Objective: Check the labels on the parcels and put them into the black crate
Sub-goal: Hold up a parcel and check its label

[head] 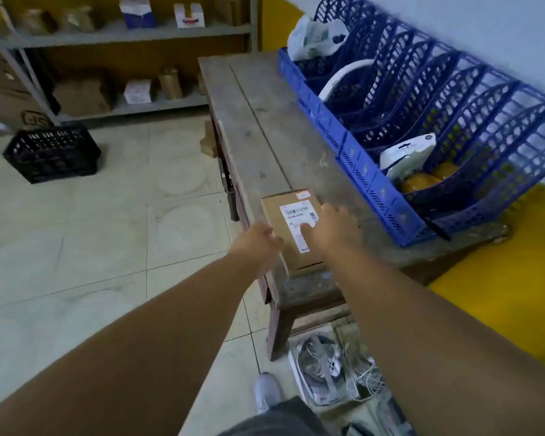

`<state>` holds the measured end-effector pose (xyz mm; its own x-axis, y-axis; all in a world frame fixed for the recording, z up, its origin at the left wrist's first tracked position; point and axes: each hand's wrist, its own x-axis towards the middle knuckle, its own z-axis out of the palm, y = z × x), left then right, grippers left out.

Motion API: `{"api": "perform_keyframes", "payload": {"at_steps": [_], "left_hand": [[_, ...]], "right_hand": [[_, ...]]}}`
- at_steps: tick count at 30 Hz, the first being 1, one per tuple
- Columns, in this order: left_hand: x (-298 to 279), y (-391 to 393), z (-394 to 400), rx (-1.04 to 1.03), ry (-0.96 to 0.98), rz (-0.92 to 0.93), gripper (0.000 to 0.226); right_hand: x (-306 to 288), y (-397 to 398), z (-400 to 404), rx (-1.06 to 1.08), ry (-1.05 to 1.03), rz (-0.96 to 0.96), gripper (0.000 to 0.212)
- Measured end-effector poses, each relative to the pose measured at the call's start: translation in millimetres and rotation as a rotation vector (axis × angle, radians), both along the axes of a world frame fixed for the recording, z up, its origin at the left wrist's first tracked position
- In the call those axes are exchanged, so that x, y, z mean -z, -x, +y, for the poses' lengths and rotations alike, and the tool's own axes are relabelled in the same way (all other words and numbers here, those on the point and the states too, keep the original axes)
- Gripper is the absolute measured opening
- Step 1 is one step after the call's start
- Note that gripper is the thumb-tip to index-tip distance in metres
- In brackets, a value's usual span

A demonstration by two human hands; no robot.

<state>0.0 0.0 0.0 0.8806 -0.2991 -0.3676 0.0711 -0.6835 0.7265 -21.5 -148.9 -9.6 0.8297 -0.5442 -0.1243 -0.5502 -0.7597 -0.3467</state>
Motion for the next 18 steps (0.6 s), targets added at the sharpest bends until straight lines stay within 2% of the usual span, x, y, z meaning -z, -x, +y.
{"api": "perform_keyframes", "payload": {"at_steps": [3,6,9,12,15,18], "left_hand": [[11.2,-19.7,-19.3,-0.013,-0.033,0.126,0.046],[13.6,-31.6,-27.4,-0.065,0.071,0.132,0.052],[9.7,-58.9,-10.7,-0.316,0.228,0.138,0.053],[-4.4,-93.5,20.2,-0.568,0.288,0.213,0.03],[-20.8,-124.8,68.3,-0.596,0.179,0.04,0.018],[-43.8,-150.7,138.8,-0.692,0.214,-0.077,0.03]], "right_hand": [[17.1,-28.9,-6.3,0.14,-0.035,0.069,0.058],[33.3,-54.2,8.1,0.211,-0.045,0.086,0.061],[29.5,-76.0,16.3,0.313,-0.113,0.028,0.058],[22.3,-109.6,38.0,0.331,-0.392,-0.05,0.051],[4.7,-152.0,86.6,0.244,-0.609,-0.127,0.049],[-22.9,-195.9,149.7,0.17,-0.808,-0.198,0.032]]}}
